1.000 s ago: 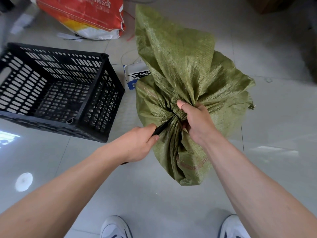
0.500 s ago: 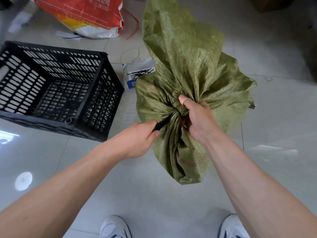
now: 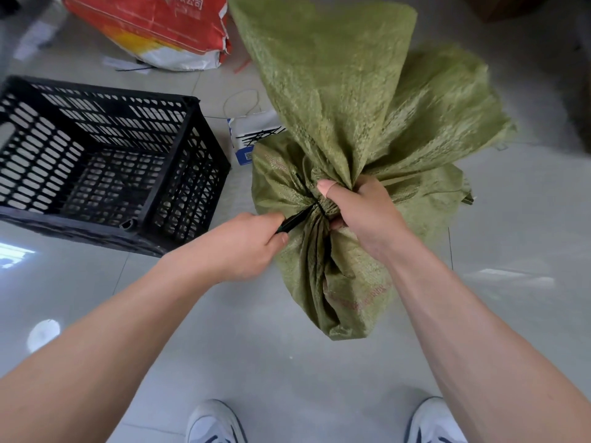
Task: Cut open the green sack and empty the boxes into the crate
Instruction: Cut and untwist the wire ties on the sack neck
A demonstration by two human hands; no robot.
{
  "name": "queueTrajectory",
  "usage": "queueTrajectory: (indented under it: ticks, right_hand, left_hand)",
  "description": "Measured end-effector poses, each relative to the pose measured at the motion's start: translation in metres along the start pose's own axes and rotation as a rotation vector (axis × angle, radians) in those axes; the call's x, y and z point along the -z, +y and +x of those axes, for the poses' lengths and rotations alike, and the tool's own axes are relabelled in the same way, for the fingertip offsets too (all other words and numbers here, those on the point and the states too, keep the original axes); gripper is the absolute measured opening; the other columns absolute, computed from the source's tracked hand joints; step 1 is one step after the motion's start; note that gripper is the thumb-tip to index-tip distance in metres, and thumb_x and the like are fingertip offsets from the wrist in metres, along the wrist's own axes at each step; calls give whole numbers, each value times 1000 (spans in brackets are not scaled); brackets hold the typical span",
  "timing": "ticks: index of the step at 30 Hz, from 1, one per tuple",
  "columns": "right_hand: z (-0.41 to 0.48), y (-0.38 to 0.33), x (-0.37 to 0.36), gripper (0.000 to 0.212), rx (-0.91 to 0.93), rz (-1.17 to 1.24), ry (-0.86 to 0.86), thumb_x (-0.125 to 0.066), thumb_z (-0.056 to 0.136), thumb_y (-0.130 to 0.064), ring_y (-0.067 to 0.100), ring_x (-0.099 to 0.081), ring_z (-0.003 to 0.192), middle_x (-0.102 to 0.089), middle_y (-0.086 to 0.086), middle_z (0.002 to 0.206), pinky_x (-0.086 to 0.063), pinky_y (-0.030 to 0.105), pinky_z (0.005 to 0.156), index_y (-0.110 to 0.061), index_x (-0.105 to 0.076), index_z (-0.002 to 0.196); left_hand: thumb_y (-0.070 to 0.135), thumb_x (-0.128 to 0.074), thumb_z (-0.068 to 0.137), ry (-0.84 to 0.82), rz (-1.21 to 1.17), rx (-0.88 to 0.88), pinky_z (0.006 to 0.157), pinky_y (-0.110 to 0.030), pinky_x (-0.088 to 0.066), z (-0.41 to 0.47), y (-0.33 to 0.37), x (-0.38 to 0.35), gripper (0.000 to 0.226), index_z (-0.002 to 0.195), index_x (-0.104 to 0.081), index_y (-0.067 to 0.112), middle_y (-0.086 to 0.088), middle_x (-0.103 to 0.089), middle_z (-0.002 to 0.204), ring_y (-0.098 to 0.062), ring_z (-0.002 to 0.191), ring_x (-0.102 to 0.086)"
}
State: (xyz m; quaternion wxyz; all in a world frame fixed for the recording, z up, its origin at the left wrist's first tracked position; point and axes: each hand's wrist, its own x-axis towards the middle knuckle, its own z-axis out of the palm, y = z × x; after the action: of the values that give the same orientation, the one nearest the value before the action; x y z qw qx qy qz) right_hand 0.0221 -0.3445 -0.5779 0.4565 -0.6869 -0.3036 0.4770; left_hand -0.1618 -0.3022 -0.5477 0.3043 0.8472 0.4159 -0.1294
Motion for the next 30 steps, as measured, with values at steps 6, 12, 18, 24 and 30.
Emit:
queueTrajectory:
  ticks: [6, 12, 18, 24, 30]
  right_hand:
    - [4, -4, -8, 7, -186, 322, 119, -70, 87, -18, 24, -63, 67, -70, 7, 85, -46, 26, 48, -14, -64, 88]
    - [2, -6, -9, 9, -241, 396, 107, -66, 91, -14, 17, -59, 55, -64, 4, 73, -45, 21, 42, -13, -61, 83]
    - [0, -5, -10, 10, -208, 360, 57, -62, 93, -14, 14, -59, 46, -64, 2, 61, -43, 21, 41, -10, -65, 83]
    - [-1, -4, -1, 20, -155, 344, -162, -63, 87, -24, 17, -59, 57, -64, 3, 75, -43, 28, 48, -12, -57, 103]
    - [3, -9, 5, 28, -180, 216, -220, -71, 87, -35, 20, -64, 65, -72, 4, 83, -45, 28, 49, -16, -64, 105]
  left_hand:
    - [37, -37, 101, 87, -48, -52, 58, -38, -45, -3, -2, -4, 21, 90, -42, 19, -3, -53, 69, -20, 60, -53]
    - [38, -36, 101, 150, -35, -85, 61, -43, -48, -4, -2, -7, 24, 101, -45, 16, -5, -55, 67, -21, 59, -54]
    - [33, -38, 102, 127, -24, -75, 50, -27, -31, -2, 6, -1, 23, 83, -36, 21, 3, -46, 65, -10, 56, -44]
    - [33, -39, 102, 76, -29, -40, 51, -25, -30, 0, 2, 2, 29, 75, -33, 26, 5, -46, 68, -9, 58, -43]
    - [35, -39, 102, 53, -2, -51, 52, -27, -30, 0, -1, -1, 23, 81, -37, 26, 5, -47, 68, -10, 59, -46]
